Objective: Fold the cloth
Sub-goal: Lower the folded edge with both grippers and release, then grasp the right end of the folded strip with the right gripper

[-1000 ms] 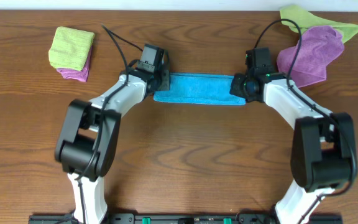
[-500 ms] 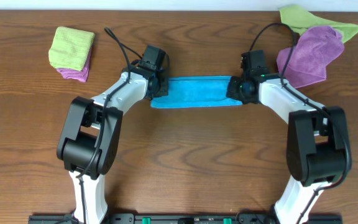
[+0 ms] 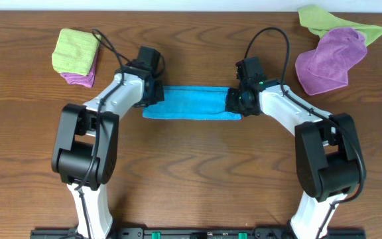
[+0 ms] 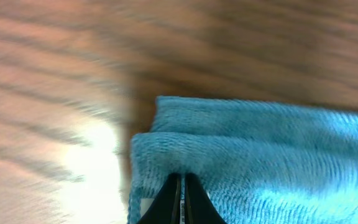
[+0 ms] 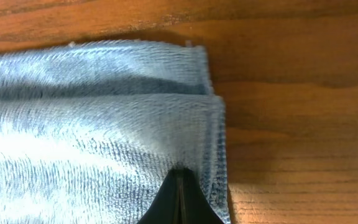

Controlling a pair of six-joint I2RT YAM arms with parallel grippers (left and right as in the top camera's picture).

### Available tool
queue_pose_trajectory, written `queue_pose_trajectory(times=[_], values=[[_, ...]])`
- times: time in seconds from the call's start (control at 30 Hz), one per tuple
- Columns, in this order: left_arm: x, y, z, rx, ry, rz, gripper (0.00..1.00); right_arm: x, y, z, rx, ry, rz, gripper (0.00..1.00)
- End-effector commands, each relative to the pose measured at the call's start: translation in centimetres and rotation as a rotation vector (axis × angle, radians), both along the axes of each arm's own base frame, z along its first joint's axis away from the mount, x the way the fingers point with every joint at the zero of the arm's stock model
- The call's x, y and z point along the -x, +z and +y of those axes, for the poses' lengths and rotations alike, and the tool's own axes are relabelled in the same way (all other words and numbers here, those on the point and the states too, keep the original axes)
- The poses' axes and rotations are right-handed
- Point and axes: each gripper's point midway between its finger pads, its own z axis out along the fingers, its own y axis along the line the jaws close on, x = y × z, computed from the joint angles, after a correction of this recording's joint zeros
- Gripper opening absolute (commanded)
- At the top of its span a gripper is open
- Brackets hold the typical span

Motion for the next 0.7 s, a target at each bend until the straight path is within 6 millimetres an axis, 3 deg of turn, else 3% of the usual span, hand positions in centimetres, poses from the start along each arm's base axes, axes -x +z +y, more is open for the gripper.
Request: queue_pose_trajectory(times=[0.0,0.23,0.37,0.43,0.47,0.5,0.57,0.67], values=[[1.6,-1.3,2.0,-0.073,0.010,0.059,0.06,1.5,-1.9,-0.9,0.059,-0.024,0.061,0.01],[1.9,-1.2,1.7,-0.072,0.000,0.064,0.06,1.5,-1.4,-0.7,0.045,-0.023,0.059,0.02],[1.9,-1.1,1.7,-0.072,0.000,0.063,0.06,1.2,1.4,-1.7,0.041,-0.048,0.046,0.02],[1.9,-1.0,1.7,-0.072,0.000,0.064,0.06,0.9,3.7,-2.5,0.033,-0.067,0.020,0.01],[1.9,-1.0,1.7,-0.072,0.001,0.065,0.06,0.9,4.9,-3.0,0.028,-0.079,0.003,0.07],[2.0,-1.0,1.7,-0.073,0.000,0.068,0.06,0.9,6.2,-3.5,0.023,-0.089,-0.018,0.19],[2.2,-1.1,1.8,-0.075,0.000,0.077,0.06,0.9,9.0,-4.9,0.021,-0.092,-0.072,0.54],[2.5,-1.1,1.9,-0.078,0.000,0.089,0.06,0.9,11.7,-6.6,-0.030,-0.073,-0.126,0.68]])
